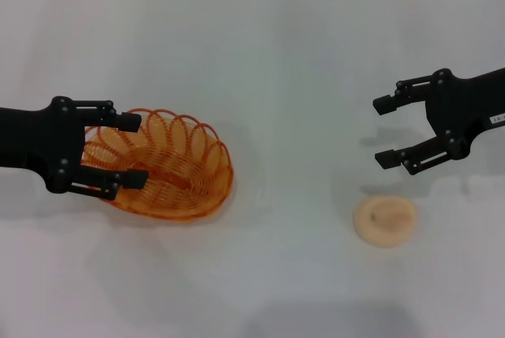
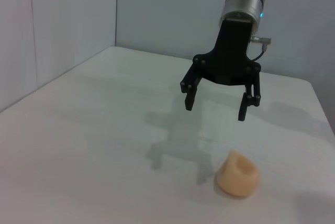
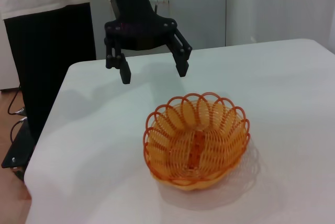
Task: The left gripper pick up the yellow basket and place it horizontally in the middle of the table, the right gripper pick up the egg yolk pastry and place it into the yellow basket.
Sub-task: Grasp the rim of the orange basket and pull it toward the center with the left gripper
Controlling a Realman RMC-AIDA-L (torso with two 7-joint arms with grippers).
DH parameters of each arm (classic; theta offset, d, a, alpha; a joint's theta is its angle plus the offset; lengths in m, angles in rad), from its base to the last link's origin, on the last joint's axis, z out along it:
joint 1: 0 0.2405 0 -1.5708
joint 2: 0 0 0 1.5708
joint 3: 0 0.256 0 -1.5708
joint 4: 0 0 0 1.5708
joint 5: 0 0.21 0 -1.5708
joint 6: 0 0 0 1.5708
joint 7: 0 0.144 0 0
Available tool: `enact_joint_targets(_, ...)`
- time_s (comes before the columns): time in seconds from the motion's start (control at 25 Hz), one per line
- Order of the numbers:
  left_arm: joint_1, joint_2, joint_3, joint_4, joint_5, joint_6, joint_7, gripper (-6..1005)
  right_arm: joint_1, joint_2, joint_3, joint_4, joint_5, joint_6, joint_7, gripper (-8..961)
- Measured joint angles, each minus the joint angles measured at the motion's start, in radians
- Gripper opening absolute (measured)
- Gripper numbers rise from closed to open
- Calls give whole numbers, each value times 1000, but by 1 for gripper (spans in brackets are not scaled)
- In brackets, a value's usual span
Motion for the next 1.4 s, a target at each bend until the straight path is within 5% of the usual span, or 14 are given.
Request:
enact_joint_targets(0.72, -1, -5, -7, 16, -7, -16, -77, 857, -14, 2, 12, 0, 5, 0, -26, 829)
enact_joint_targets(1.08, 2, -59, 6, 348, 145, 8, -697, 856, -25, 2, 14, -2, 7, 21, -47, 824)
enact_joint_targets(1.4, -38, -55, 68, 511, 422, -17, -1048, 855, -26, 1, 14, -3, 7, 26, -61, 819)
